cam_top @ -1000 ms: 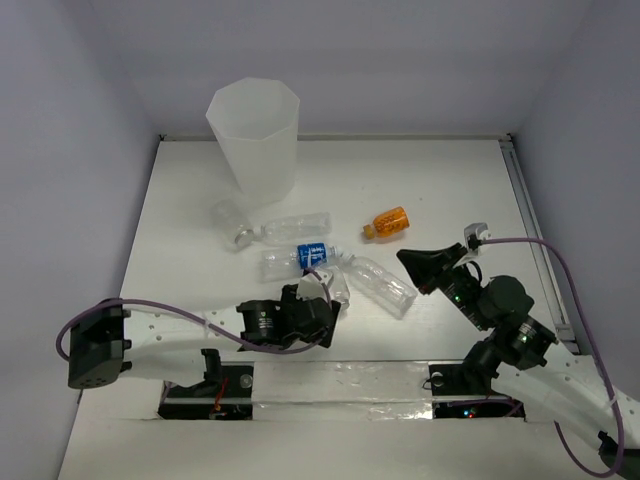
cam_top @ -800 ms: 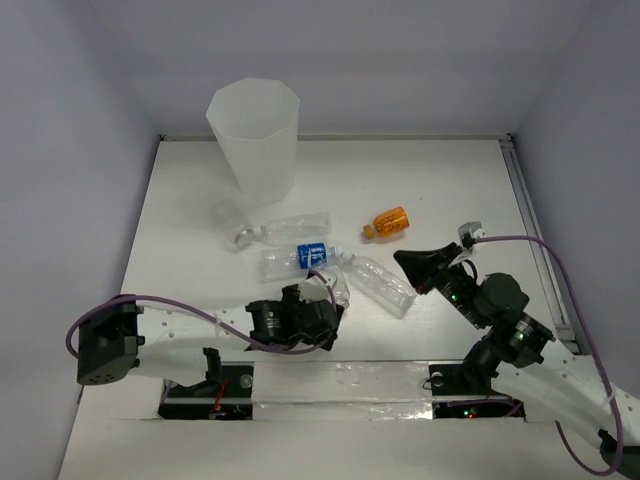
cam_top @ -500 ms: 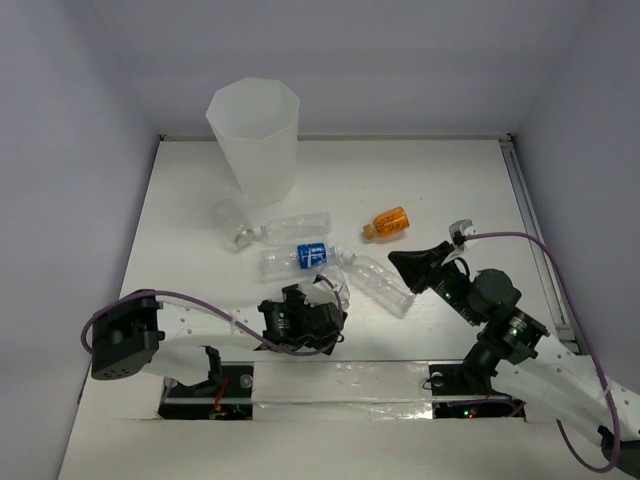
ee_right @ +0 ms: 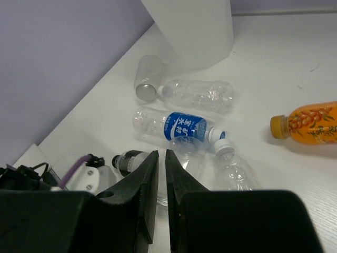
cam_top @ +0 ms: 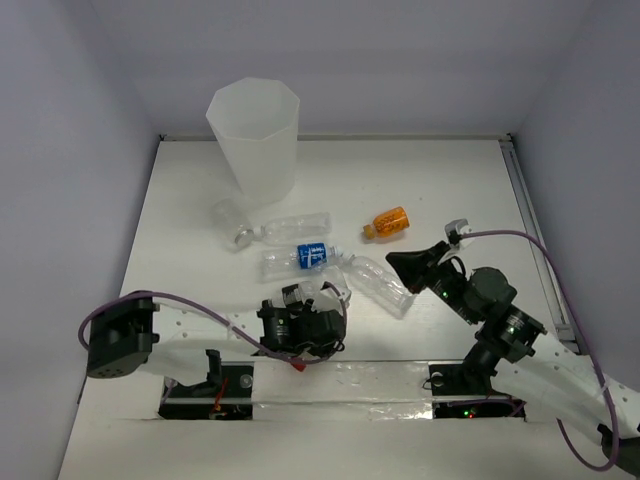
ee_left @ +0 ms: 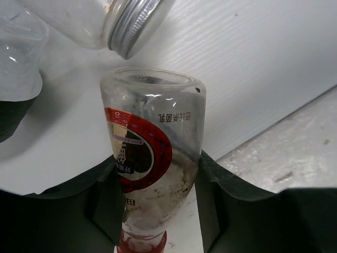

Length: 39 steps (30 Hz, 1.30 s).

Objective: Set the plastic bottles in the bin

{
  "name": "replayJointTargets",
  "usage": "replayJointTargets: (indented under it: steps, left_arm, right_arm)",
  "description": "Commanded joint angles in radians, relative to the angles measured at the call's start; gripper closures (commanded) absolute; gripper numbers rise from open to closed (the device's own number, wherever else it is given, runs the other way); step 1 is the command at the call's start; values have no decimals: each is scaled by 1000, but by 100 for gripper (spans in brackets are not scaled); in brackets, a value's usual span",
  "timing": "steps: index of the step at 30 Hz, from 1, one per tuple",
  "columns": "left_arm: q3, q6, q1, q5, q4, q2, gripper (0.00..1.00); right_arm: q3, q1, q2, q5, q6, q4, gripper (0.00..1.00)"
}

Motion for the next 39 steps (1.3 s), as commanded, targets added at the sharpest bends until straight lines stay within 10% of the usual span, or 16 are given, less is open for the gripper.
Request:
replayJointTargets:
  steps: [1,16,23,39]
  left_arm:
    - [34,-14,-11,-1,6,-91,76]
    - [213,220,129,-268,297,-545,78]
    - [371,331,546,123,442,-372,77]
    - [897,213,1133,441,525,128,74]
  right_arm:
    - [19,4,17,3,11,-6,83]
    - [89,4,394,53,53,-49,32]
    - [247,-46,574,34,11,-184,20]
    - [467,-76,806,-6,-10,-534,10]
